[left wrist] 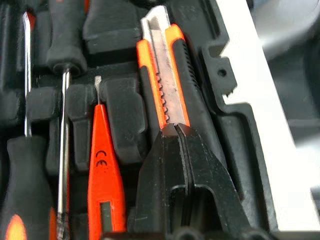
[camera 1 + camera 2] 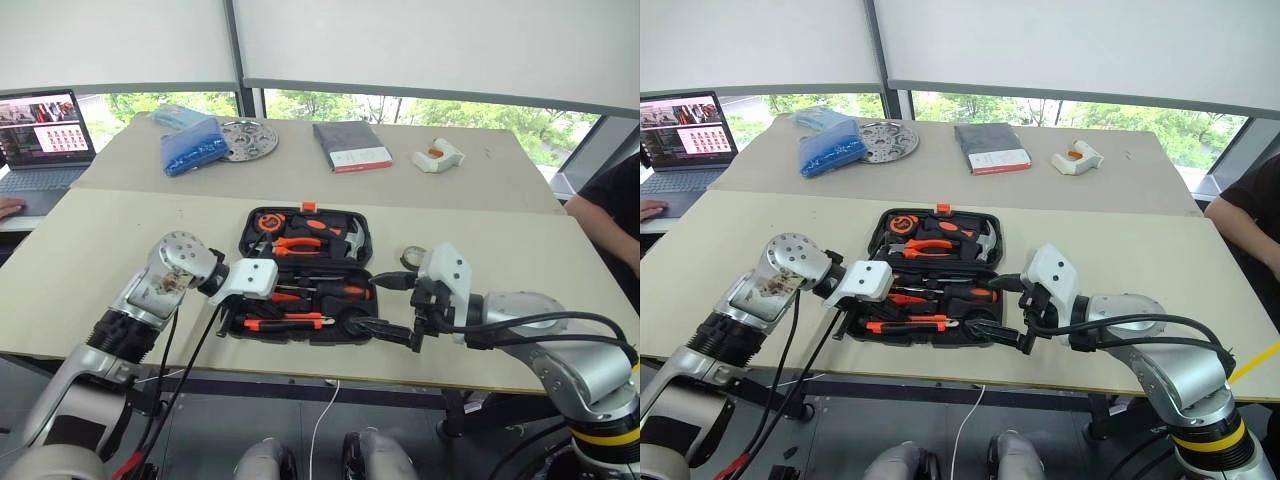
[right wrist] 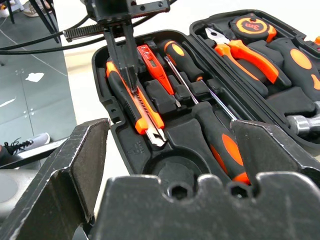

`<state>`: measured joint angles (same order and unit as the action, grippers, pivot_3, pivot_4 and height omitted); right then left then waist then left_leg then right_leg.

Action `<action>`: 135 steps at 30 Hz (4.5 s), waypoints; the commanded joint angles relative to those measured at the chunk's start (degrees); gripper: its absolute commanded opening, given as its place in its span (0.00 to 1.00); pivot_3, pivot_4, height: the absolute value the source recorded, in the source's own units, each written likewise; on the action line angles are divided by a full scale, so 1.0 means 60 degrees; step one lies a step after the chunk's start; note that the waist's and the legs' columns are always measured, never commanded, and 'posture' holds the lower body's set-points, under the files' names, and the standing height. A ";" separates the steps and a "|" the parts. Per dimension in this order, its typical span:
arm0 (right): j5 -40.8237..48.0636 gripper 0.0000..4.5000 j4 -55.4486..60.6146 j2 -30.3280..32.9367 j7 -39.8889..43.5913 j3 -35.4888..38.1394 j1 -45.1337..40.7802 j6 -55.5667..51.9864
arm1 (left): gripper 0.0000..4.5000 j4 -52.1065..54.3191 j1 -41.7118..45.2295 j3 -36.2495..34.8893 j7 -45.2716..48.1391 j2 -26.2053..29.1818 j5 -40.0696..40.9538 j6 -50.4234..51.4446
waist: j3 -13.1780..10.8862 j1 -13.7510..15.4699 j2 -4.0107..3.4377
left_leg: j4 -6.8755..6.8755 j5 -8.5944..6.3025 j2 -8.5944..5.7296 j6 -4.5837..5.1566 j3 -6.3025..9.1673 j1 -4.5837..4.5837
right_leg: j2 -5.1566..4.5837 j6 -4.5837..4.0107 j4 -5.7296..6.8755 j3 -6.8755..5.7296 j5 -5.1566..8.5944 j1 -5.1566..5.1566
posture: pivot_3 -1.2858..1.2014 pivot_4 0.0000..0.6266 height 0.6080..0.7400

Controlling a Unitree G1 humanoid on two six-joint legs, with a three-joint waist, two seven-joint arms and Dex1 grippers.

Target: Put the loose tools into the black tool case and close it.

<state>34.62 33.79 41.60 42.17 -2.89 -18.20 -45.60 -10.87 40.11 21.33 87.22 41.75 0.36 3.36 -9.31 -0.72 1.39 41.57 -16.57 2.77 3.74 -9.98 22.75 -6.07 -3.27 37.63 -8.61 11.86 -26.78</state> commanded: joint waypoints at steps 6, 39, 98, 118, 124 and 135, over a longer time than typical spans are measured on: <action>0.0112 1.00 0.0127 -0.0006 -0.0022 0.0301 -0.0084 0.0077 | 0.00 -0.0620 -0.0571 0.0925 -0.0173 0.0257 -0.1466 -0.1623 | 0.0038 0.0020 -0.0046 | -0.0101 -0.0030 -0.0008 0.0012 0.0000 -0.0125 | -0.0014 0.0024 -0.0085 0.0000 -0.0003 0.0114 | 0.52 0.24 0.84; 0.0243 1.00 0.0162 0.0025 0.0027 0.0447 0.0067 0.0100 | 0.00 -0.0144 0.0198 -0.0741 0.0833 0.0153 0.1473 0.1453 | 0.0062 0.0171 -0.0082 | -0.0097 -0.0018 -0.0023 0.0010 0.0008 -0.0063 | 0.0004 0.0043 -0.0093 -0.0003 -0.0010 0.0071 | 0.52 0.24 0.84; -0.5698 0.41 -1.1866 -0.0662 0.1542 -0.1871 -0.4884 0.5523 | 1.00 0.2647 -0.0909 -0.3322 -0.1468 0.0633 0.4370 0.4213 | -0.0012 -0.0020 -0.0037 | -0.0068 0.0014 -0.0043 -0.0006 0.0027 -0.0035 | -0.0002 0.0089 -0.0088 0.0007 -0.0017 0.0073 | 0.52 0.24 0.84; -0.2579 0.00 -0.2470 -0.0010 0.3415 -0.1837 -0.1925 0.0884 | 1.00 0.2383 -0.0789 -0.2738 -0.1323 0.0453 0.4170 0.3594 | -0.0027 0.0016 -0.0060 | -0.0078 0.0012 -0.0041 -0.0007 0.0037 -0.0046 | -0.0017 0.0087 -0.0087 0.0008 -0.0018 0.0079 | 0.52 0.24 0.84; -0.2738 0.09 -0.2151 -0.0071 0.3104 -0.2313 -0.1573 0.0828 | 1.00 0.2292 -0.0747 -0.2659 -0.1277 0.0416 0.4060 0.3446 | -0.0027 0.0020 -0.0060 | -0.0079 0.0012 -0.0041 -0.0007 0.0037 -0.0046 | -0.0012 0.0086 -0.0085 0.0007 -0.0018 0.0077 | 0.52 0.24 0.84; -0.2382 0.82 -0.1886 0.0195 0.3075 -0.1876 -0.1307 0.0800 | 1.00 0.2121 -0.0840 -0.2643 -0.1366 0.0417 0.3848 0.3225 | -0.0028 0.0032 -0.0059 | -0.0079 0.0013 -0.0041 -0.0006 0.0036 -0.0045 | -0.0007 0.0086 -0.0087 0.0007 -0.0017 0.0077 | 0.52 0.24 0.84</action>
<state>18.75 19.69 41.59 59.99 -17.35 -25.85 -40.70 1.38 34.60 5.98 79.36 43.84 23.85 23.82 -9.48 -0.53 1.04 41.10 -16.49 2.53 3.70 -9.76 22.48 -6.11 -2.76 37.10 -8.58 11.75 -26.32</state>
